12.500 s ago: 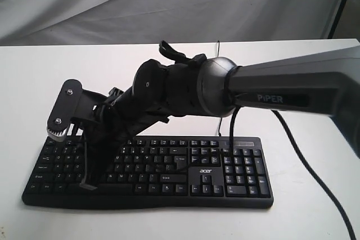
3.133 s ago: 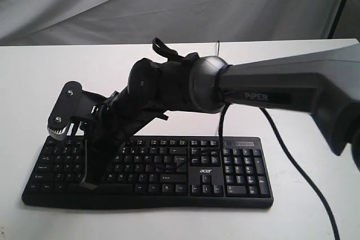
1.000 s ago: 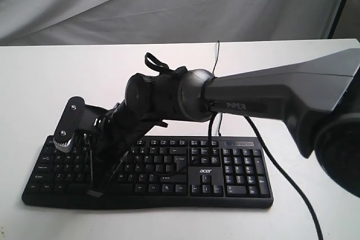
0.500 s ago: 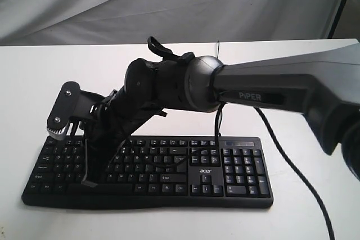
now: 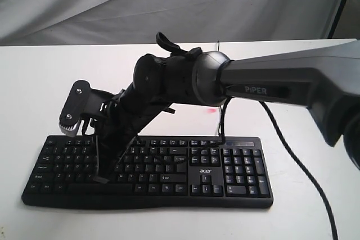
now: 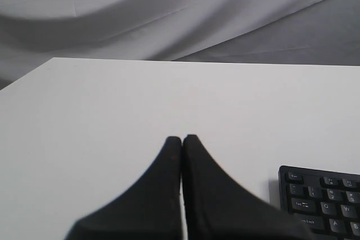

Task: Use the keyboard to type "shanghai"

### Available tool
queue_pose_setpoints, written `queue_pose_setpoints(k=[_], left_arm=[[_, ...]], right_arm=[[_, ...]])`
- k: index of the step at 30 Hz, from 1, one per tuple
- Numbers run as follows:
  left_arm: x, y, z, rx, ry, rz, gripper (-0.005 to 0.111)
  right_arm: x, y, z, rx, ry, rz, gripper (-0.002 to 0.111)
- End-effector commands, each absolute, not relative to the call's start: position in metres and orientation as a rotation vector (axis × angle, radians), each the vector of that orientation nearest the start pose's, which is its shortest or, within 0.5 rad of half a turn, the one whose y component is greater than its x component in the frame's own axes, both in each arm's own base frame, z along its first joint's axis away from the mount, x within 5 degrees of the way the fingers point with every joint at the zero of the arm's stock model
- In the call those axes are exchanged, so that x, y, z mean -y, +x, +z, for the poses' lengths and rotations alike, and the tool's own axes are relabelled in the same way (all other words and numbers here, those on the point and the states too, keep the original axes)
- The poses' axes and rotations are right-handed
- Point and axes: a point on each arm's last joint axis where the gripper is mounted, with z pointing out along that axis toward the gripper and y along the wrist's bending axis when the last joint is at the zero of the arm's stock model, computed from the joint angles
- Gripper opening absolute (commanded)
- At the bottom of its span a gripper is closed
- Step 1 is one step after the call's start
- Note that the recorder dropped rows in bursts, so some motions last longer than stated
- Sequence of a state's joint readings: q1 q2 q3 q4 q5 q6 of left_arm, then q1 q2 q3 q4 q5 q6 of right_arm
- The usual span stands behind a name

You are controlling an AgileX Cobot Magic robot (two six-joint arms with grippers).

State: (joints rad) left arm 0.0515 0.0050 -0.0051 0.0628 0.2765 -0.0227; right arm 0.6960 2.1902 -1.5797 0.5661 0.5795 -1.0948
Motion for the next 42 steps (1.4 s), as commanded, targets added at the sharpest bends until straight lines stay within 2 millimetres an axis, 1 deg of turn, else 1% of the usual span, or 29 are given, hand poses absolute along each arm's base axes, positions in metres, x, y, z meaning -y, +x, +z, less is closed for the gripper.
queue_pose_setpoints(k=[1, 6, 13, 20, 30, 33, 38, 42], left_arm=[[-0.004, 0.055, 0.189, -1.749, -0.028, 0.08, 0.001], [-0.004, 0.055, 0.189, -1.749, -0.028, 0.08, 0.001], [-0.004, 0.055, 0.189, -1.749, -0.028, 0.08, 0.001], [-0.004, 0.055, 0.189, -1.749, -0.028, 0.08, 0.001], [-0.004, 0.055, 0.189, -1.749, -0.028, 0.08, 0.001], [-0.004, 0.055, 0.189, -1.749, -0.028, 0.08, 0.001], [-0.004, 0.055, 0.189, -1.749, -0.028, 0.08, 0.001], [-0.004, 0.055, 0.189, -1.749, -0.028, 0.08, 0.001]], right_arm=[[-0.311, 0.341, 0.154, -1.992, -1.638, 0.39, 0.0], [-0.307, 0.339, 0.153, -1.995, -1.622, 0.38, 0.0], [-0.309, 0.338, 0.154, -1.982, -1.62, 0.396, 0.0], [-0.311, 0.338, 0.147, -1.986, -1.628, 0.41, 0.0], [-0.311, 0.338, 0.147, -1.98, -1.635, 0.407, 0.0], [-0.311, 0.338, 0.145, -1.986, -1.635, 0.41, 0.0], [-0.312, 0.337, 0.136, -1.986, -1.654, 0.431, 0.0], [-0.312, 0.337, 0.136, -1.982, -1.659, 0.433, 0.0]])
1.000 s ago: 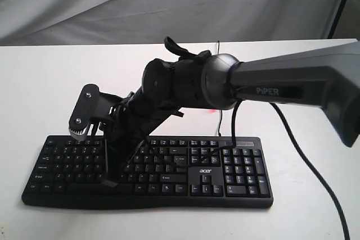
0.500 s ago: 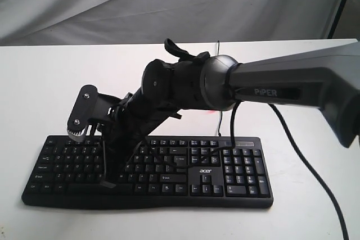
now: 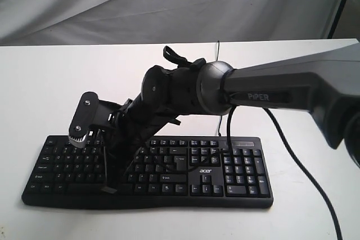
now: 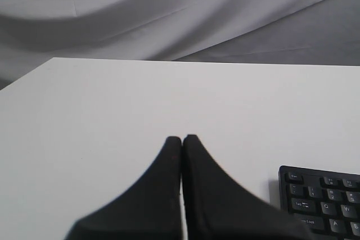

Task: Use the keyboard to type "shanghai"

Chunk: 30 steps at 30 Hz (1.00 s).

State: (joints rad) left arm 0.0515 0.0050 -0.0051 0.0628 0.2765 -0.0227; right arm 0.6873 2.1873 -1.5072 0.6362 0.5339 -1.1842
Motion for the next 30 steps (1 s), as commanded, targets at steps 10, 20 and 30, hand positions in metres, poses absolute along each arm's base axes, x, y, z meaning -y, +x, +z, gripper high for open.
queue_pose_setpoints(k=[10, 20, 30], left_arm=[[-0.004, 0.055, 0.189, -1.749, -0.028, 0.08, 0.001], [-0.004, 0.055, 0.189, -1.749, -0.028, 0.08, 0.001], [-0.004, 0.055, 0.189, -1.749, -0.028, 0.08, 0.001]], right_arm=[[-0.312, 0.337, 0.131, -1.984, -1.676, 0.433, 0.0], [-0.313, 0.336, 0.131, -1.977, -1.676, 0.44, 0.0], [-0.313, 0.336, 0.12, -2.0, -1.682, 0.454, 0.0]])
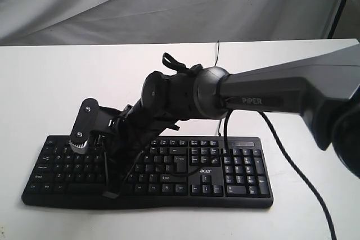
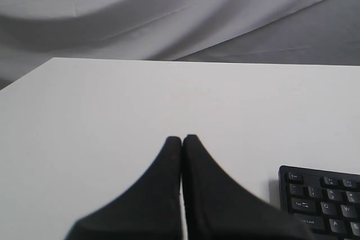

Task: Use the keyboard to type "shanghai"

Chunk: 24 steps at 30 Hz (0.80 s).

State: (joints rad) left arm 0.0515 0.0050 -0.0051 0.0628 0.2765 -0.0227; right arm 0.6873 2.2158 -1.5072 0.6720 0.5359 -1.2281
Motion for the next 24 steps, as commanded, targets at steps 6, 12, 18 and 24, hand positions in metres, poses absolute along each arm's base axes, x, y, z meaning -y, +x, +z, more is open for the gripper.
queue_pose_setpoints(k=[6, 12, 18, 24], left_arm=[[-0.004, 0.055, 0.189, -1.749, -0.028, 0.08, 0.001], [-0.004, 0.055, 0.189, -1.749, -0.028, 0.08, 0.001], [-0.004, 0.055, 0.189, -1.749, -0.028, 0.08, 0.001], [-0.004, 0.055, 0.189, -1.749, -0.028, 0.08, 0.001]], right_arm=[[-0.313, 0.336, 0.118, -2.005, -1.684, 0.455, 0.0], [-0.313, 0.336, 0.139, -1.964, -1.659, 0.45, 0.0], [-0.314, 0.335, 0.153, -1.933, -1.645, 0.444, 0.0], [-0.315, 0.335, 0.152, -1.94, -1.636, 0.45, 0.0]])
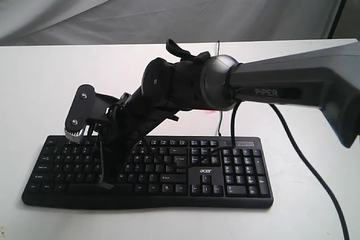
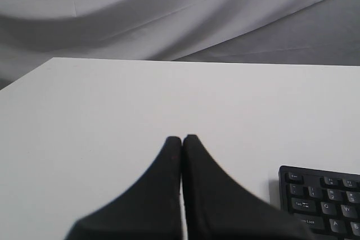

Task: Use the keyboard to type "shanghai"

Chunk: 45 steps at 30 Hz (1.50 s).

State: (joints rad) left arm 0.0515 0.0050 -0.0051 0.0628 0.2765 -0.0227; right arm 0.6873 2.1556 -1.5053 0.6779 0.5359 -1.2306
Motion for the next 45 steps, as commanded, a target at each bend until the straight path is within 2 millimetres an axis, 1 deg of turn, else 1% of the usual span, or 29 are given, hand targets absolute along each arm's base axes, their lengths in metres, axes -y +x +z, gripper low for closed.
queue_pose_setpoints(k=[1, 8, 11, 14, 16, 19, 22, 24, 26, 32, 45], left_arm=[[-0.004, 0.055, 0.189, -1.749, -0.028, 0.08, 0.001], [-0.004, 0.055, 0.189, -1.749, -0.028, 0.08, 0.001], [-0.004, 0.055, 0.189, -1.749, -0.028, 0.08, 0.001], [-0.004, 0.055, 0.189, -1.749, -0.028, 0.08, 0.001], [-0.004, 0.055, 0.189, -1.749, -0.028, 0.08, 0.001], [-0.004, 0.055, 0.189, -1.749, -0.028, 0.08, 0.001], [-0.004, 0.055, 0.189, -1.749, -0.028, 0.08, 0.001], [-0.004, 0.055, 0.189, -1.749, -0.028, 0.08, 0.001], [-0.004, 0.055, 0.189, -1.749, -0.028, 0.08, 0.001], [-0.004, 0.055, 0.189, -1.749, -0.028, 0.08, 0.001], [-0.004, 0.055, 0.189, -1.749, -0.028, 0.08, 0.001]], right_arm=[[-0.315, 0.335, 0.152, -1.943, -1.63, 0.456, 0.0], [-0.325, 0.331, 0.155, -1.925, -1.608, 0.47, 0.0], [-0.341, 0.327, 0.166, -1.88, -1.614, 0.478, 0.0], [-0.353, 0.325, 0.171, -1.875, -1.61, 0.479, 0.0], [-0.367, 0.326, 0.169, -1.893, -1.652, 0.492, 0.0], [-0.382, 0.329, 0.167, -1.896, -1.68, 0.494, 0.0], [-0.397, 0.329, 0.176, -1.875, -1.685, 0.482, 0.0], [-0.402, 0.329, 0.178, -1.87, -1.684, 0.464, 0.0], [-0.403, 0.33, 0.178, -1.869, -1.676, 0.458, 0.0], [-0.404, 0.333, 0.168, -1.878, -1.666, 0.444, 0.0], [-0.403, 0.333, 0.168, -1.874, -1.679, 0.431, 0.0]])
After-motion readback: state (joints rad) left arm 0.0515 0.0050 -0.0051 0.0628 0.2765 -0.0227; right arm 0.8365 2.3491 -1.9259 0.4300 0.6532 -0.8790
